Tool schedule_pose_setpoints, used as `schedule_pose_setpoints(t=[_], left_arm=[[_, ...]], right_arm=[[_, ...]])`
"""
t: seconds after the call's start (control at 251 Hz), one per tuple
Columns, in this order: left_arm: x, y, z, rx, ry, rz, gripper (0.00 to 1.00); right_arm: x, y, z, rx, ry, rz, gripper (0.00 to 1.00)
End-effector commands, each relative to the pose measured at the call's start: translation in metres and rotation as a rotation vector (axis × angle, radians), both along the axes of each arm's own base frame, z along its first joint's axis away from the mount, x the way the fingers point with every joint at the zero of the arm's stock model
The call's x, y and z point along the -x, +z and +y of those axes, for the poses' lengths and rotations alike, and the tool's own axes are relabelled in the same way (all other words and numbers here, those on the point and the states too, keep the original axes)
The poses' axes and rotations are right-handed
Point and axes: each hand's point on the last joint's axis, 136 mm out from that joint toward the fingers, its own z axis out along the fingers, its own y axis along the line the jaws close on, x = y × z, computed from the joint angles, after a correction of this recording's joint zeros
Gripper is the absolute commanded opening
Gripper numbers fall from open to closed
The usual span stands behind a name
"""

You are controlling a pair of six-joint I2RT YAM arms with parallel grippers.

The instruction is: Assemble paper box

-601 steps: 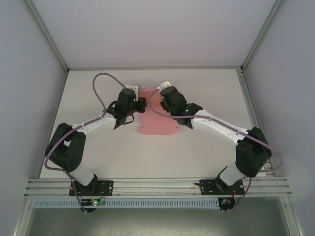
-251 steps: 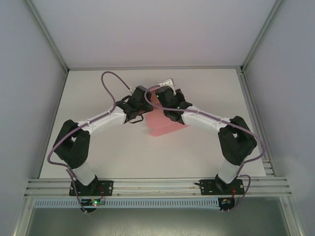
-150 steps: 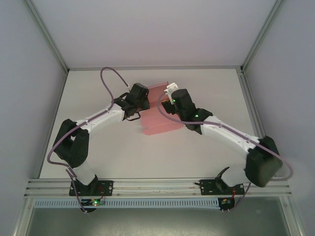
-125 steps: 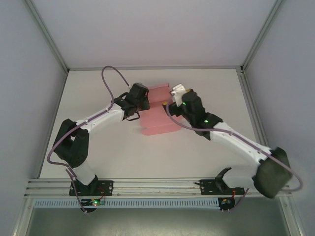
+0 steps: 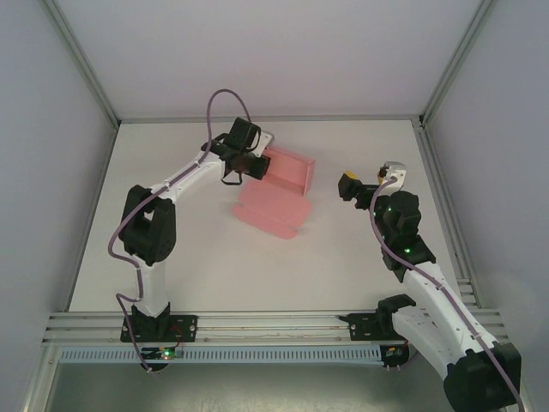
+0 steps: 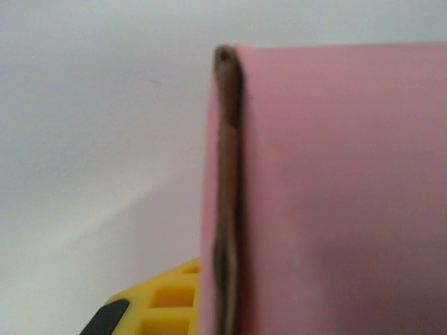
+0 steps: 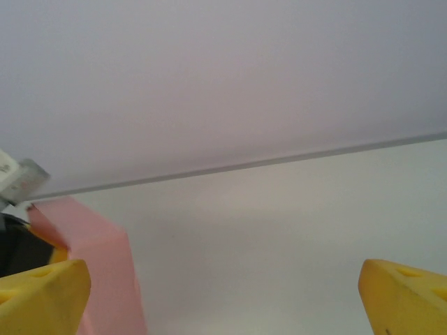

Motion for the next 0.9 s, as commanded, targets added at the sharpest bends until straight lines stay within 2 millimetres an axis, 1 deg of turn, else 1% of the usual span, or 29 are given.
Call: schedule_pose_setpoints(t=[0.0, 0.056, 0.08, 0.14, 0.219, 0.283, 0.359, 0.407, 0.479, 0.539, 0.635, 0.658, 0.718, 0.754, 0.814, 0.894], left_arm=[[0.054, 0.001, 0.001, -0.135, -0.430, 0.003, 0.00], [0.059, -0.007, 0.017, -0.267, -0.470, 0.007, 0.01], [0.060, -0.010, 0.024, -0.334, -0.478, 0.005, 0.04], [0.060, -0.020, 0.040, -0.490, -0.494, 0.000, 0.05], [0.063, -0.033, 0.054, -0.660, -0.545, -0.011, 0.05], [0.068, -0.044, 0.055, -0.747, -0.606, -0.016, 0.05], [0.072, -0.057, 0.052, -0.837, -0.676, -0.011, 0.05], [0.069, -0.064, 0.049, -0.912, -0.697, -0.027, 0.05], [0.060, -0.073, 0.043, -1.001, -0.704, -0.058, 0.06], [0.055, -0.078, 0.036, -1.013, -0.711, -0.056, 0.07], [0.047, -0.080, 0.025, -1.005, -0.694, -0.064, 0.16], [0.046, -0.079, 0.023, -0.998, -0.691, -0.060, 0.20], [0.044, -0.076, 0.016, -0.967, -0.681, -0.072, 0.36], [0.042, -0.070, 0.010, -0.940, -0.668, -0.096, 0.44], [0.040, -0.059, 0.003, -0.895, -0.648, -0.128, 0.54], [0.045, -0.042, -0.010, -0.789, -0.644, -0.164, 0.60]], right_arm=[[0.004, 0.005, 0.004, -0.026, 0.035, 0.024, 0.98], [0.005, 0.002, 0.001, -0.011, 0.026, 0.048, 0.98], [0.005, 0.000, 0.001, -0.008, 0.025, 0.058, 0.98], [0.005, -0.004, -0.002, -0.012, 0.011, 0.076, 0.98], [0.005, -0.009, -0.006, -0.019, -0.006, 0.086, 0.98], [0.004, -0.011, -0.009, -0.029, -0.022, 0.095, 0.98], [0.004, -0.012, -0.008, -0.037, -0.012, 0.105, 0.98], [0.004, -0.013, -0.007, -0.040, -0.004, 0.112, 0.98], [0.003, -0.014, -0.007, -0.044, -0.001, 0.121, 0.98], [0.003, -0.017, -0.007, -0.044, -0.004, 0.131, 0.98], [0.003, -0.025, -0.010, -0.039, -0.016, 0.157, 0.98], [0.003, -0.028, -0.010, -0.038, -0.019, 0.166, 0.98], [0.003, -0.033, -0.011, -0.037, -0.022, 0.180, 0.98], [0.003, -0.034, -0.011, -0.035, -0.020, 0.185, 0.98], [0.003, -0.036, -0.009, -0.025, -0.008, 0.192, 0.98], [0.002, -0.042, -0.009, -0.008, -0.002, 0.213, 0.98]])
